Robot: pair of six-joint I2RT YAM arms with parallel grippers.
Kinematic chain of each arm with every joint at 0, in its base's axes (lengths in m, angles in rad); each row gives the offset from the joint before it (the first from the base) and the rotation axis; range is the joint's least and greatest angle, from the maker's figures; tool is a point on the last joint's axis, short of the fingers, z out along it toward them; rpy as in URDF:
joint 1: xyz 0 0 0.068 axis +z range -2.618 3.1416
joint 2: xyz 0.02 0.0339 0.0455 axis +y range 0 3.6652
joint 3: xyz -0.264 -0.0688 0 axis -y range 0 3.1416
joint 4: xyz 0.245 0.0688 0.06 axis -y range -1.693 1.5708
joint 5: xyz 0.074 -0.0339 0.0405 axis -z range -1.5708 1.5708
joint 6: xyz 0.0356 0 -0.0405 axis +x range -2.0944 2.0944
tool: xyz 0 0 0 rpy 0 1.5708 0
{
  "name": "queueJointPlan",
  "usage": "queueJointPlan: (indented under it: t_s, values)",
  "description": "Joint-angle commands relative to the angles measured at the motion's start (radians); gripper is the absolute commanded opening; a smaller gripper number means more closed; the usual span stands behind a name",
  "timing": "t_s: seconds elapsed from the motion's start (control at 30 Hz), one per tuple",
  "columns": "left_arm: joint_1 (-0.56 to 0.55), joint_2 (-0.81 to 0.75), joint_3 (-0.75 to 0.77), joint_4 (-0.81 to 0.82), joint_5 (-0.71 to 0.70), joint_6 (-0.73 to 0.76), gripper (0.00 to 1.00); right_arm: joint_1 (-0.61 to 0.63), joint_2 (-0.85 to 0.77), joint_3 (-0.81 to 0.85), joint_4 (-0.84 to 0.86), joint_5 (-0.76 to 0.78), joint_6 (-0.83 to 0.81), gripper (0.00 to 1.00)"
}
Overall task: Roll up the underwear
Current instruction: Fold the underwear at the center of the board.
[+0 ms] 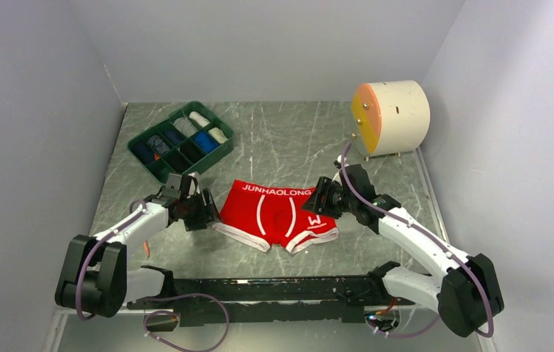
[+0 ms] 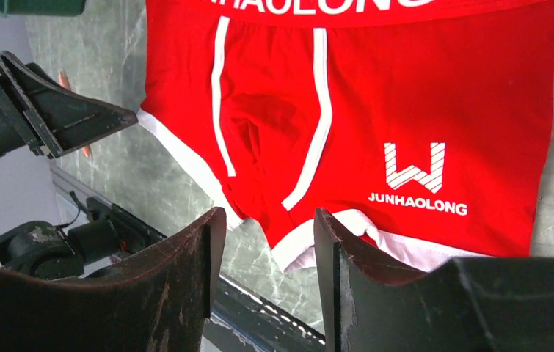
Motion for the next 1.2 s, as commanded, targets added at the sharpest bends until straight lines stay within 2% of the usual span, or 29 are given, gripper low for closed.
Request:
queueJointPlan:
  t_s: [0.0,0.4,0.6,0.8,1.03,1.17]
  values:
    - [0.004,0.017,-0.026,0.032,-0.006,-0.028,0.63,0.007,0.019,0.082,-0.047,-0.028,-0.072,0.51]
    - [0.001,0.025,-0.04,0.053,-0.046,-0.01,0.45,0.109,0.146,0.124,-0.037,0.009,-0.053,0.51]
    - [-0.023,0.018,-0.052,0.062,-0.038,-0.016,0.43,0.156,0.203,0.141,-0.029,0.021,-0.046,0.53]
    - [-0.062,0.017,-0.07,0.055,-0.091,-0.042,0.38,0.199,0.254,0.172,-0.035,0.043,-0.044,0.53]
    - [-0.067,0.01,-0.061,0.049,-0.108,-0.035,0.24,0.255,0.321,0.214,-0.031,0.057,-0.048,0.54]
    - [-0.067,0.004,-0.053,0.054,-0.095,-0.024,0.12,0.29,0.377,0.259,-0.019,0.078,-0.026,0.54]
